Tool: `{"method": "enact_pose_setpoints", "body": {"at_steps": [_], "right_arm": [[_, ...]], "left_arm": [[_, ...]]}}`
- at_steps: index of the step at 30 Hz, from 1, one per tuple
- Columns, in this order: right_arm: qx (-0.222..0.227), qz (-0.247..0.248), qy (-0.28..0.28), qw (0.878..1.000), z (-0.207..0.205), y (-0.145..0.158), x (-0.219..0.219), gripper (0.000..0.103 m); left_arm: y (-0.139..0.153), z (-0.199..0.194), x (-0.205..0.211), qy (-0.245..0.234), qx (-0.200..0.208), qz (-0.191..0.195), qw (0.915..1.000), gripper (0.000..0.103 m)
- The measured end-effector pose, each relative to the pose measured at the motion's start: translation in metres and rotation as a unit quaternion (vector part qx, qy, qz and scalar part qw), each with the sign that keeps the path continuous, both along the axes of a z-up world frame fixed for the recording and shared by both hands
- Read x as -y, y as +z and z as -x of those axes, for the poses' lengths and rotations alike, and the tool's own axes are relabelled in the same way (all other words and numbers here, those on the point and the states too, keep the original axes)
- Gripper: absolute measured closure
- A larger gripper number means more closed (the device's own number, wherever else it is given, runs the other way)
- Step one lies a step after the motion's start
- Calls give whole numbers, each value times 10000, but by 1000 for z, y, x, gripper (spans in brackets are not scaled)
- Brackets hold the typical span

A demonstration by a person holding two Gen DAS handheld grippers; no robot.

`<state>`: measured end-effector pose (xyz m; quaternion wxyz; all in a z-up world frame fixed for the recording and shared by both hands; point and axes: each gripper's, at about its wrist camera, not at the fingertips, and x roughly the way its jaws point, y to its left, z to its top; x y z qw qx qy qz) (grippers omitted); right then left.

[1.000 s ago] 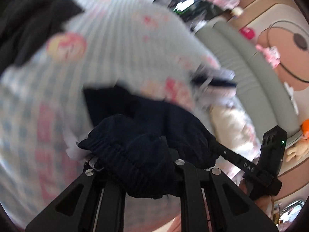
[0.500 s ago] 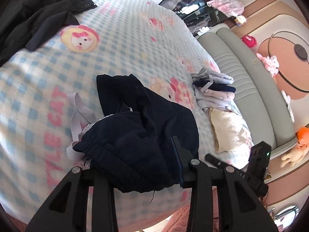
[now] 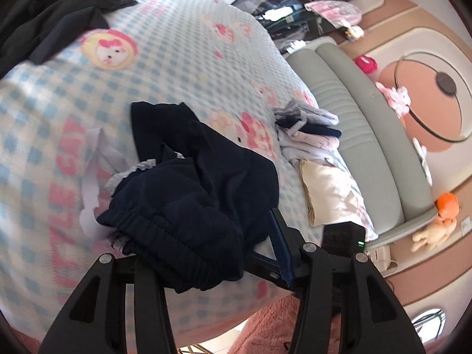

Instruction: Fold clothes

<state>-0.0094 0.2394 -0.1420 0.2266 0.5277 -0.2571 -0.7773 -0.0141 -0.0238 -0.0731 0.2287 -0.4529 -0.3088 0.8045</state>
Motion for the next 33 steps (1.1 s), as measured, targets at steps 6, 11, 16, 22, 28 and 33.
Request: {"method": "enact_pose_setpoints", "body": {"at_steps": [6, 11, 16, 22, 28, 33], "right_arm": [[-520, -222, -64, 9984, -10, 30, -5, 97], [-1079, -488, -350, 9923, -14, 70, -15, 97], [-1125, -927, -506, 9880, -9, 79, -22, 97], [-218, -313, -273, 9989, -5, 32, -23, 52], [107, -171, -401, 9990, 3, 7, -10, 35], [-559, -1293, -929, 9857, -3, 32, -4, 95]], "left_arm": [[-7, -1, -12, -273, -42, -159, 9995, 53], [4, 5, -30, -544, -203, -74, 9983, 46], [10, 7, -36, -650, -259, -13, 9975, 42], [-4, 6, -23, -427, -39, -142, 9990, 42], [-14, 6, -22, -424, 111, -126, 9990, 42], [-22, 2, -19, -219, 225, -205, 9993, 42]]}}
